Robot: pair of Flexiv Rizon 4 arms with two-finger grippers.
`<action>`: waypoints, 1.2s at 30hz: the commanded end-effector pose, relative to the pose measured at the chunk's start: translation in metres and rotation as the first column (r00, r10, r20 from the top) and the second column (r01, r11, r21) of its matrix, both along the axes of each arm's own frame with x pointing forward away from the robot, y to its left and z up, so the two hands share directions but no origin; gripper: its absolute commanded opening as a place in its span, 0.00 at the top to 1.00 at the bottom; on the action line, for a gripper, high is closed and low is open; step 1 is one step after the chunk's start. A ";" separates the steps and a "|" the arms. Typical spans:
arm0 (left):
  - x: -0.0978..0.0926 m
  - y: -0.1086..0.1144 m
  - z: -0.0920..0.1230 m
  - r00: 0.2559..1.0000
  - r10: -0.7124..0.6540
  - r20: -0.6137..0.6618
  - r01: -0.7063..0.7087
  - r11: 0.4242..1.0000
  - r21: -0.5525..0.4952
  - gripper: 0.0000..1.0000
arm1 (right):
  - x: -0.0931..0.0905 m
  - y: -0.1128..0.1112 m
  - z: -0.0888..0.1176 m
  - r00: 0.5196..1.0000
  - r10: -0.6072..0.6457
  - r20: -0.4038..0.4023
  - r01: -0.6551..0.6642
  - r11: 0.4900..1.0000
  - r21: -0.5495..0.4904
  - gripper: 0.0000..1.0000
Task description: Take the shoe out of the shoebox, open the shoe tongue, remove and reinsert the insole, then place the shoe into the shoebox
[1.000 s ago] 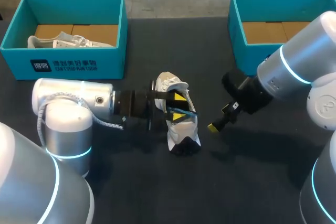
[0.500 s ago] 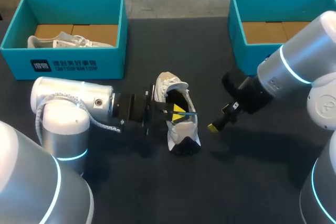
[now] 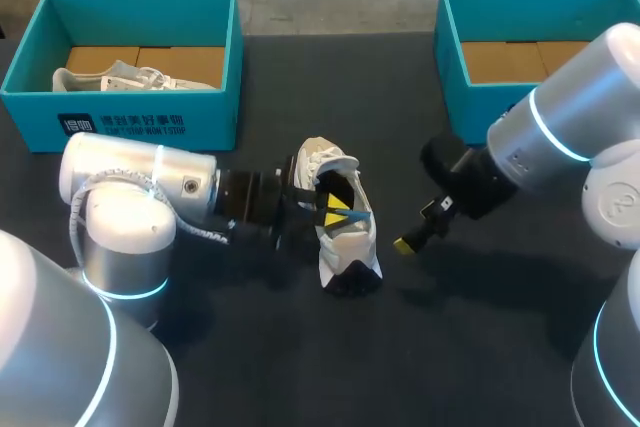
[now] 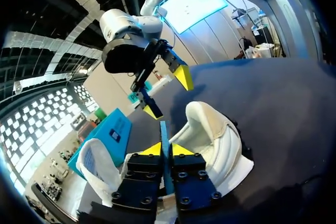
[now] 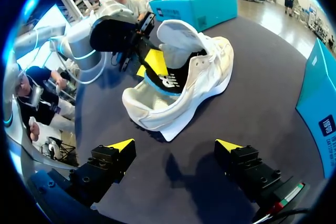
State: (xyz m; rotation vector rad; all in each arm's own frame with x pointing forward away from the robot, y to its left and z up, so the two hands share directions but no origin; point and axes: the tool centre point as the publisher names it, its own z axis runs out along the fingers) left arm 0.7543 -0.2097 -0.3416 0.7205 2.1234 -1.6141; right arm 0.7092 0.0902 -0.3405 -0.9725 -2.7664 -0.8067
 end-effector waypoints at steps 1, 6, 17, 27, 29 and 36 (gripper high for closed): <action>-0.004 0.003 0.008 1.000 0.014 0.001 -0.014 0.999 -0.038 0.22 | 0.001 0.003 0.001 1.000 -0.002 0.003 0.002 1.000 -0.005 0.00; -0.008 0.002 0.019 1.000 0.001 0.011 0.000 0.998 -0.060 0.51 | 0.002 0.004 0.002 1.000 0.001 0.009 -0.001 1.000 -0.007 0.00; -0.018 -0.002 0.009 0.999 -0.036 -0.025 0.035 0.998 -0.052 1.00 | 0.001 0.006 0.002 1.000 -0.002 0.008 0.002 1.000 -0.006 0.00; -0.022 0.008 -0.002 0.997 -0.048 -0.052 0.049 0.999 0.012 1.00 | -0.001 0.008 0.001 1.000 -0.006 0.010 0.006 1.000 -0.002 0.00; -0.021 0.009 -0.003 0.998 -0.041 -0.054 0.042 0.999 0.016 1.00 | -0.002 0.008 0.001 1.000 -0.005 0.009 0.005 1.000 -0.003 0.00; -0.019 0.012 0.004 0.998 -0.016 -0.061 0.017 1.000 0.001 0.58 | -0.004 0.009 0.002 1.000 -0.007 0.008 0.007 1.000 -0.008 0.00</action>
